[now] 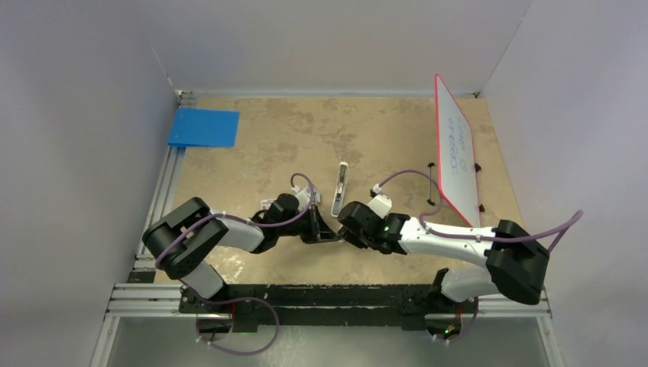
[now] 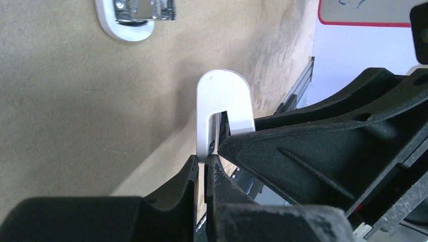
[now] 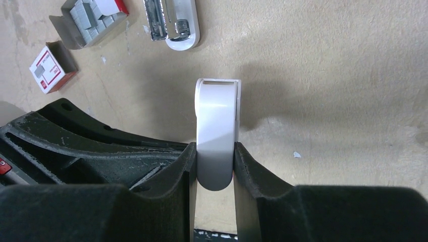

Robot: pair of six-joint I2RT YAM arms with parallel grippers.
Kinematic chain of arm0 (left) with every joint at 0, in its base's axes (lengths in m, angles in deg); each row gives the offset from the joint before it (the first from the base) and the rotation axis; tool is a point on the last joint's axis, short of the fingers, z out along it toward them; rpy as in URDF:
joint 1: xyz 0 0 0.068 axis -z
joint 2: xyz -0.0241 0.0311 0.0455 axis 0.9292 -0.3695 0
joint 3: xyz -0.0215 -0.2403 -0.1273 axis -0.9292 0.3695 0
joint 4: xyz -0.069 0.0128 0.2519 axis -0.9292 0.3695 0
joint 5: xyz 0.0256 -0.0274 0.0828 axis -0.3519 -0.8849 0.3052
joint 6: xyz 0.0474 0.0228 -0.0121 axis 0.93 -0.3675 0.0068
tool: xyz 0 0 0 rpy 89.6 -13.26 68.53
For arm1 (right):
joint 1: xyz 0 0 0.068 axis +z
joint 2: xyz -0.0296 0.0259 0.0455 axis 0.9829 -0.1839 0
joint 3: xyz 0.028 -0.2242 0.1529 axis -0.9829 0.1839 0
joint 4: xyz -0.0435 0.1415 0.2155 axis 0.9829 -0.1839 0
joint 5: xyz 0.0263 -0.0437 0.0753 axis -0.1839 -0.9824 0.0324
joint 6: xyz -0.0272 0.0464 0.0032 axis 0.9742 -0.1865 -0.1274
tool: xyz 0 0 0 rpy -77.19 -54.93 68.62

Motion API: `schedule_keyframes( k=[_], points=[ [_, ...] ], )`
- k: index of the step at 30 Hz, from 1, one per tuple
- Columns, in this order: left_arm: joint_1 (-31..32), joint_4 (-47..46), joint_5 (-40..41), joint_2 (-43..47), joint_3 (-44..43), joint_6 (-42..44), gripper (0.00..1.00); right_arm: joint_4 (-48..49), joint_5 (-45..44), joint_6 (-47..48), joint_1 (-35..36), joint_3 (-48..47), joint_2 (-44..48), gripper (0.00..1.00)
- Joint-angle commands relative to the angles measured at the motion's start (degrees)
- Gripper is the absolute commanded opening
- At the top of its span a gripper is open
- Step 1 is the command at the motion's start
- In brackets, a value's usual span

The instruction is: Load the staples into the stapler

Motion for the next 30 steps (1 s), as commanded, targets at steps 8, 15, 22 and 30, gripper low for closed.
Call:
schedule_keyframes(
  k=[8,15,22,30],
  points=[
    [-0.28,4.38,3.66,-0.72,-1.21,10.48,0.0,3.3,5.25,6.64,-6.49,0.57,10.14,0.21],
    [-0.28,6.82,2.85,0.67,-2.82,11.98,0.06,2.0,5.36,7.7,-6.79,-0.63,7.44,0.23],
    [-0.28,3.99,0.92,6.79,-0.74,9.65,0.36,4.08,6.7,8.72,-6.83,-0.41,5.11,0.23],
    [-0.28,-0.96,0.92,8.3,1.49,8.51,0.47,6.71,7.38,10.44,-6.79,-1.02,3.25,0.23]
  ],
)
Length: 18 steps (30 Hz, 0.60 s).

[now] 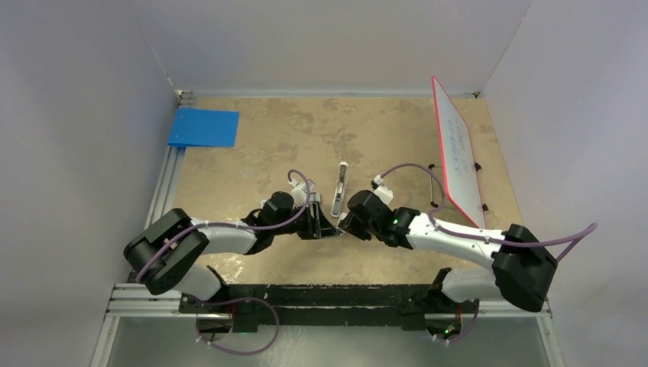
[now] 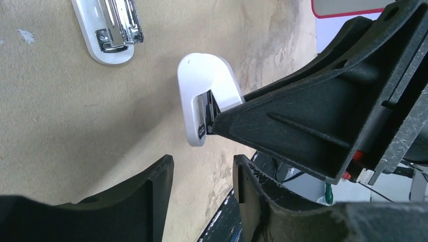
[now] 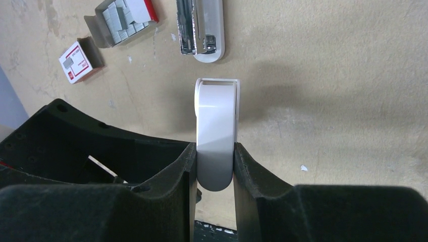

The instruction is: Load the staples into the stapler

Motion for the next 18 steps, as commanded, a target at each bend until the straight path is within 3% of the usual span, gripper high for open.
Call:
schedule_keyframes(
  k=[1,7,13,18],
  points=[
    [-0.02,-5.26,-0.83,-0.05,1.16,-1.31,0.46,3.75,0.46,1.98,-0.14,-2.1,-0.52,0.23],
    [-0.02,-6.58,0.02,-2.16,1.02,-1.44,0.33,4.27,2.18,2.01,-0.14,-2.06,0.42,0.23],
    [-0.02,-8.86,1.71,-4.08,0.49,-1.79,0.29,5.8,3.83,2.68,-0.14,-1.85,0.11,0.23],
    [-0.02,-10.21,3.72,-5.59,0.63,-1.72,0.17,6.16,4.71,2.79,-0.14,-1.89,1.01,0.22]
  ],
)
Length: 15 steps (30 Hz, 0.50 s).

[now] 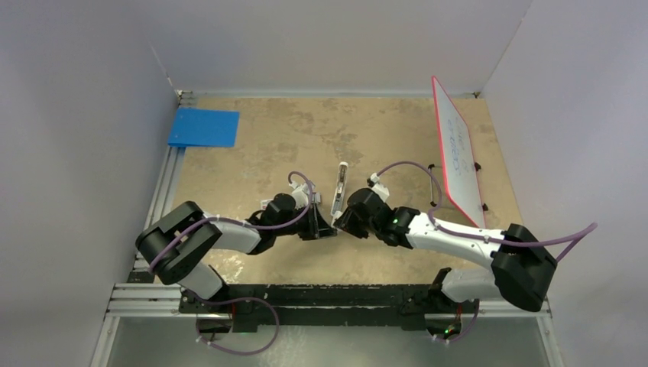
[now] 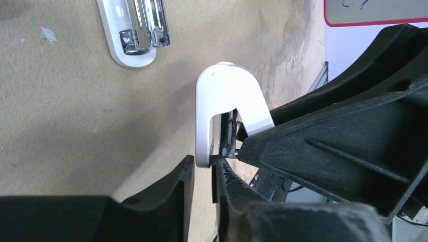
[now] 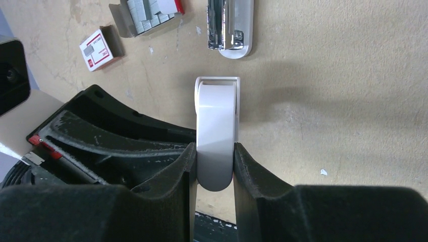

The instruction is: Load the staples into the stapler

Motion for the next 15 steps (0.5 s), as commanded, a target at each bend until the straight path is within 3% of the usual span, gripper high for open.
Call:
schedule_keyframes(
  k=[1,5,15],
  points=[
    [-0.02,-5.61,2.67,-0.8,-0.02,0.3,0.14,2.11,1.42,0.84,-0.1,-2.02,1.75,0.22],
    [-0.02,-7.52,3.61,0.1,1.27,1.68,0.01,1.02,1.42,0.68,-0.08,-2.45,2.72,0.22],
    [1.14,-5.34,6.21,4.11,4.92,6.33,0.0,-5.66,-4.52,-5.45,-0.06,-2.41,8.41,0.31]
  ],
)
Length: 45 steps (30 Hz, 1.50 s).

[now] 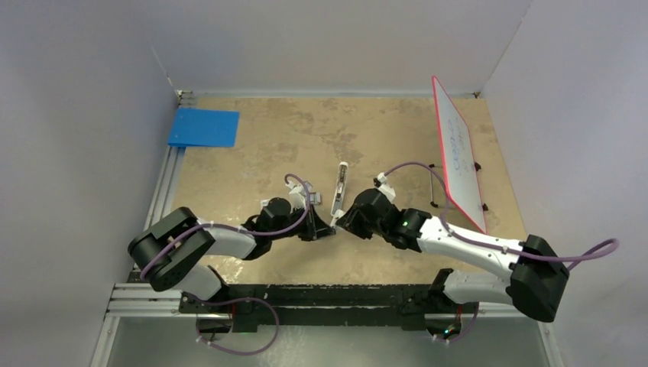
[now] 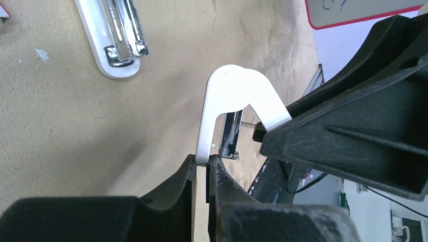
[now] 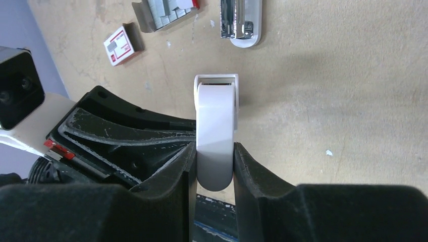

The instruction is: Load the staples into the stapler

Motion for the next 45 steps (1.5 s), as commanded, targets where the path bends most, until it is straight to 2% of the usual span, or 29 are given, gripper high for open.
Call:
schedule_keyframes(
  k=[1,6,13,16,20,25,28,33,38,42,45],
  points=[
    [0.57,-0.09,3.06,2.17,2.12,3.7,0.0,-3.43,-5.35,-4.19,0.1,-2.58,3.9,0.32],
    [1.34,1.05,3.37,3.98,2.78,4.32,0.0,-5.31,-8.46,-5.86,0.1,-2.93,4.33,0.37],
    [1.62,1.03,2.73,5.12,3.19,3.82,0.0,-4.39,-11.27,-4.73,0.08,-2.94,3.22,0.4],
    [1.62,3.61,2.52,5.62,2.06,0.63,0.0,-1.88,-11.07,0.95,0.66,-3.57,1.36,0.48],
    [1.57,10.17,2.81,6.34,-1.58,-4.48,0.0,-0.45,-12.25,2.65,5.3,-3.72,-0.07,0.63],
    [0.43,13.88,2.18,5.79,-3.5,-7.71,0.0,0.73,-12.13,0.59,8.64,-3.56,-2.61,0.65],
    [0.02,13.49,0.49,5.33,-3.65,-8.64,0.0,2.12,-11.26,-0.17,9.61,-3.39,-4.39,0.62],
    [-0.09,12.59,-0.83,5.85,-3.29,-8.91,0.0,0.02,-13.95,-2.54,9.77,-4.94,-7.33,0.5],
    [-0.07,11.57,-1.57,6.54,-2.18,-8.75,0.0,0.91,-16.05,-4.74,9.77,-4.97,-7.31,0.41],
    [-0.23,11.03,-1.66,6.39,-1.38,-8.51,0.0,-0.1,-15.4,-6.03,9.77,-5.04,-6.58,0.26],
    [-0.21,10.35,-1.92,6.11,-0.65,-7.81,0.0,-3.21,-16.93,-7.98,9.76,-5.5,-5.31,0.23]
  ],
)
